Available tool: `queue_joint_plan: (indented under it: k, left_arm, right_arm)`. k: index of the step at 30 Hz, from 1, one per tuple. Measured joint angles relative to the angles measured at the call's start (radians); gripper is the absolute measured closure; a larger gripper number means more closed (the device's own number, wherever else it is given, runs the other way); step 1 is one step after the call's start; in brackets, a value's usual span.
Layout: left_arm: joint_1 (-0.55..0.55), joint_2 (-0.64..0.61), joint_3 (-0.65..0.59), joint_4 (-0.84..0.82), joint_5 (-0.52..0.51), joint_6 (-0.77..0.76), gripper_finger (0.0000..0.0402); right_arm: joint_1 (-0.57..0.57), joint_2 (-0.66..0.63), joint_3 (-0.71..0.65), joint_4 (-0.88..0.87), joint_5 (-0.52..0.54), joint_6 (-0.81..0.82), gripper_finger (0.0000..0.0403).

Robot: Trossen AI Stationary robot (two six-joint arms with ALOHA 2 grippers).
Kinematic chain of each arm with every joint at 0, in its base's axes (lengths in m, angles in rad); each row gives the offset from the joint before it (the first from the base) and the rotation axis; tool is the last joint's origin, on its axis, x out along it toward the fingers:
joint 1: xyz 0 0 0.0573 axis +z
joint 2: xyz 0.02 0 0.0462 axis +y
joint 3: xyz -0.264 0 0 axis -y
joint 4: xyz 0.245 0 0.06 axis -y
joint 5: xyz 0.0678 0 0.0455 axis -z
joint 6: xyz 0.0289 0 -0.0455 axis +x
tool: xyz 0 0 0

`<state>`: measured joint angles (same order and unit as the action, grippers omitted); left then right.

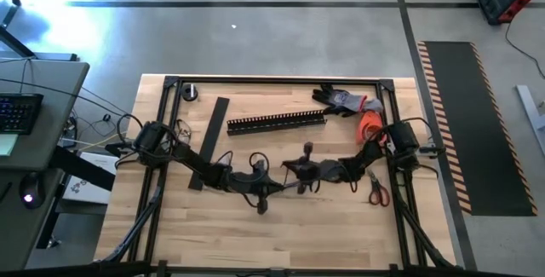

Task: Ziptie cables
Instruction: Wrap the cables together using a zip tie

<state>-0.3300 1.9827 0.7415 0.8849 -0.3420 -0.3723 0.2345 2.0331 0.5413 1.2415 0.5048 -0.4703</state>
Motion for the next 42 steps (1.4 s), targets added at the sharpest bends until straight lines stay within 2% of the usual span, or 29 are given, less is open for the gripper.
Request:
queue_joint_plan:
  k: [2,6,17,24,36,42]
  left_arm:
    - [0.006,-0.003,-0.009,0.004,0.007,-0.016,0.0402]
    - [0.018,-0.005,-0.012,0.009,0.055,-0.02,0.0402]
    - [0.057,-0.005,-0.012,0.026,0.153,-0.045,0.0402]
    - [0.075,-0.005,-0.012,0.034,0.196,-0.049,0.0402]
    - [0.075,-0.005,-0.012,0.026,0.234,-0.064,0.0402]
    - [0.075,-0.005,-0.012,0.027,0.239,-0.064,0.0402]
  right_arm:
    - [0.014,0.0,0.0,0.002,0.023,-0.039,0.0403]
    - [0.033,0.0,0.0,0.004,-0.008,-0.056,0.0403]
    - [0.109,-0.003,0.005,0.013,0.042,-0.318,0.0403]
    - [0.139,-0.003,0.04,-0.013,0.047,-0.397,0.0403]
    - [0.115,-0.003,-0.024,0.068,0.086,-0.363,0.0403]
    - [0.108,-0.002,-0.037,0.087,0.035,-0.351,0.0403]
